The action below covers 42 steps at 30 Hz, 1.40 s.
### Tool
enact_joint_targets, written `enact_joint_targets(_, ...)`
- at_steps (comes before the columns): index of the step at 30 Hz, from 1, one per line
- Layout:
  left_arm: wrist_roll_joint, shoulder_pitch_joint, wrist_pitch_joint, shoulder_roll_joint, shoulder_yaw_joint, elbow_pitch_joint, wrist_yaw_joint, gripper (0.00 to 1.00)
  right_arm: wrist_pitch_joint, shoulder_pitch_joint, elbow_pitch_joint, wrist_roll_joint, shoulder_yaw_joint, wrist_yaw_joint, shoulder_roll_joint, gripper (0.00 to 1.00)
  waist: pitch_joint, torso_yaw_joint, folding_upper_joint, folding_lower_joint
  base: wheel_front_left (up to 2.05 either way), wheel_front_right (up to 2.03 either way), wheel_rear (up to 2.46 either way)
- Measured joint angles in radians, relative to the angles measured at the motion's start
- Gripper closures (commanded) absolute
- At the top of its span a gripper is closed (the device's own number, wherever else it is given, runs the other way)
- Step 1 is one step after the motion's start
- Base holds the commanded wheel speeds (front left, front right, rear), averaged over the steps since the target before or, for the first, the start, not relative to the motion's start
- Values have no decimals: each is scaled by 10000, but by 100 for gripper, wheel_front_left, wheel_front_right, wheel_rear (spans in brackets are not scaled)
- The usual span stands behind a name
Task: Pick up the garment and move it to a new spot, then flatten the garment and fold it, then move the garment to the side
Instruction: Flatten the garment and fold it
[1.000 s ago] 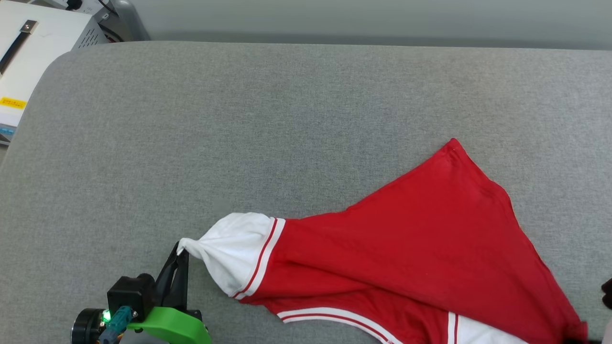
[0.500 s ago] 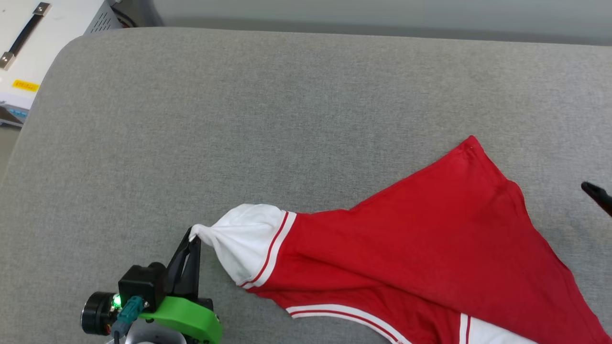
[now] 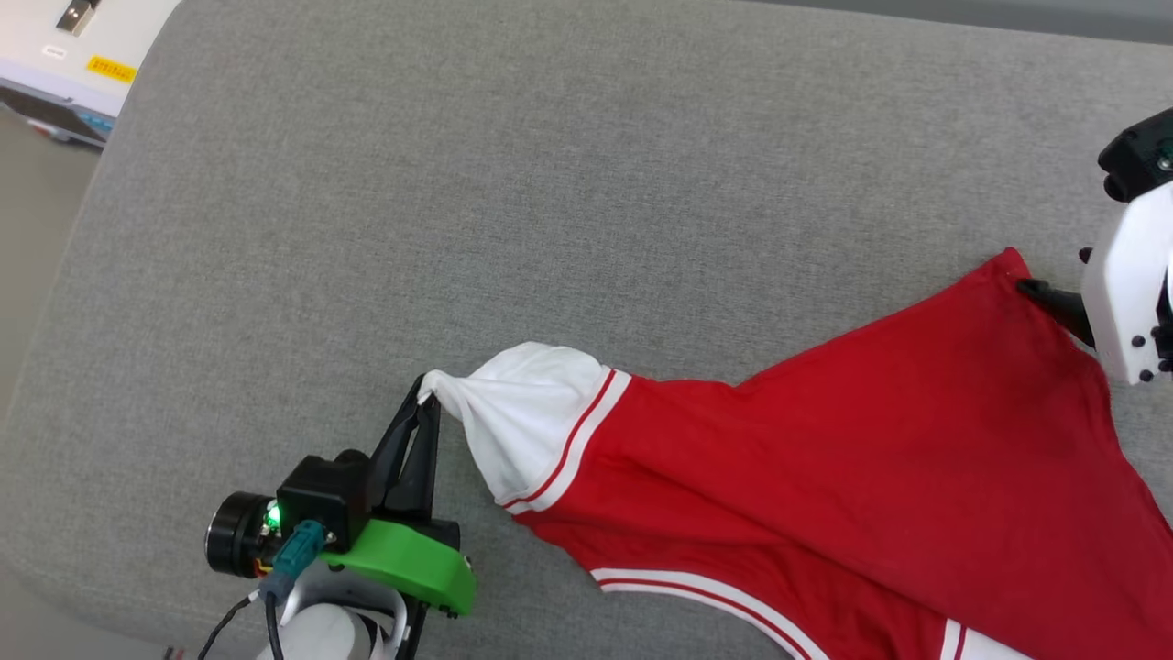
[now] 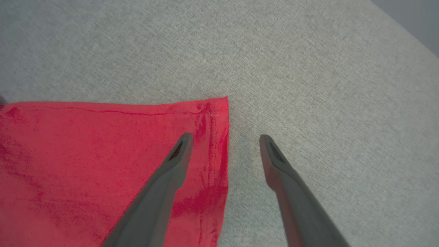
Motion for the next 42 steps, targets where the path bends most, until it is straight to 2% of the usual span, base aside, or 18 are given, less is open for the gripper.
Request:
enact_joint_targets(6,69,-211,-10,-242,-100,111,-42,100,-305,-526,1843,59,769,-12,736,0,434,341,0,0,0,0,0)
enact_joint_targets(9,69,-267,-15,-359,-134,232,-96,100,-219,-643,1981,140,1467,-25,470,0,549,465,0,0,0,0,0)
enact_joint_targets(10,69,-267,-15,-384,-136,268,-98,100,-221,-696,1969,245,1595,-56,401,17,566,483,0,0,0,0,0)
enact_joint_targets(11,69,-268,-17,-414,-128,320,-121,100,-357,-757,1962,328,1739,-63,334,100,567,479,0,0,0,0,0)
enact_joint_targets(13,69,-267,-19,-430,-121,370,-125,100,-702,-801,1983,378,1883,-61,278,100,547,443,0,0,0,0,0)
enact_joint_targets(20,125,-259,-88,-282,35,510,-151,100,-3436,-788,2057,587,2067,-6,380,100,44,189,0,0,0,0,0)
enact_joint_targets(24,157,-349,-90,-48,299,303,-184,100,-4945,-786,1578,1089,1741,-4,307,100,-417,-30,0,0,0,0,0)
enact_joint_targets(27,228,-915,-86,132,476,115,-293,100,-5760,-789,1124,1043,1476,-4,138,100,-748,-211,0,0,0,0,0)
enact_joint_targets(31,447,-2209,107,493,663,-138,-617,100,-6339,-842,665,790,941,-6,-35,100,-1029,-555,0,0,0,0,0)
enact_joint_targets(36,834,-4453,802,890,788,-328,-1156,100,-6447,-1506,157,343,134,-4,-2,100,-1008,-990,0,0,0,0,0)
enact_joint_targets(42,1239,-8353,1559,1058,805,303,-2243,100,-6284,-3583,280,-529,-890,-4,430,100,-315,-1304,0,1,0,0,0)
